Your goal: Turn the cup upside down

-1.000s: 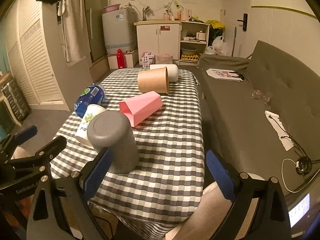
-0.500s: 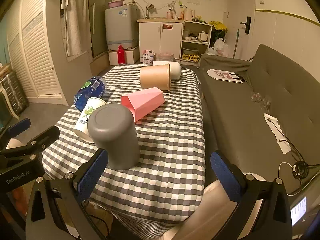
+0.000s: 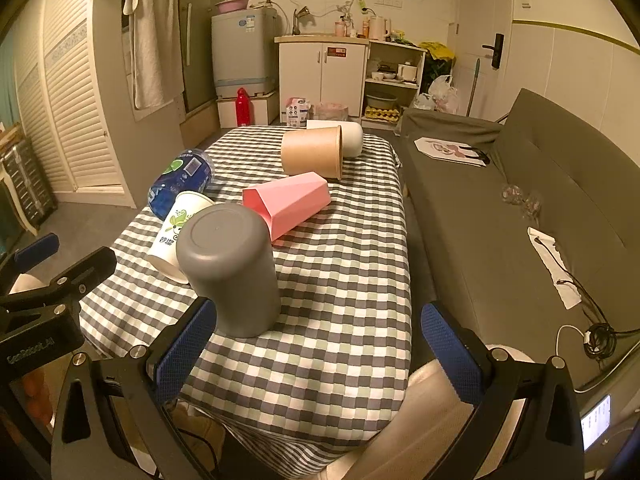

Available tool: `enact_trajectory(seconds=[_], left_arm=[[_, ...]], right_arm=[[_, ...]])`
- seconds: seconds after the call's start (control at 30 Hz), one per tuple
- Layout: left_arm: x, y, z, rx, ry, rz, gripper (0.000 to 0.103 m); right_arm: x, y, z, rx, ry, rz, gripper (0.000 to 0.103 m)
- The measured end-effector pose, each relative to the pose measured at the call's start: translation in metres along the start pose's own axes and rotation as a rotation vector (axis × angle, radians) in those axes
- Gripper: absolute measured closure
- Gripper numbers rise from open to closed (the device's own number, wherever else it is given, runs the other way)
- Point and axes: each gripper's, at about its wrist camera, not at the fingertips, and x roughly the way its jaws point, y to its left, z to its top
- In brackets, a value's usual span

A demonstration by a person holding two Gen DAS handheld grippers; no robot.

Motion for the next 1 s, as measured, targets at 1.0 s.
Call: enact_trajectory(seconds=[1.0], left_arm=[[0.0017, 0.0042, -0.0029, -0.012, 0.009, 0.009, 0.001]], right_arm=[[0.0036, -0.0008, -0.0013, -0.004, 0.013, -0.008, 0.000]])
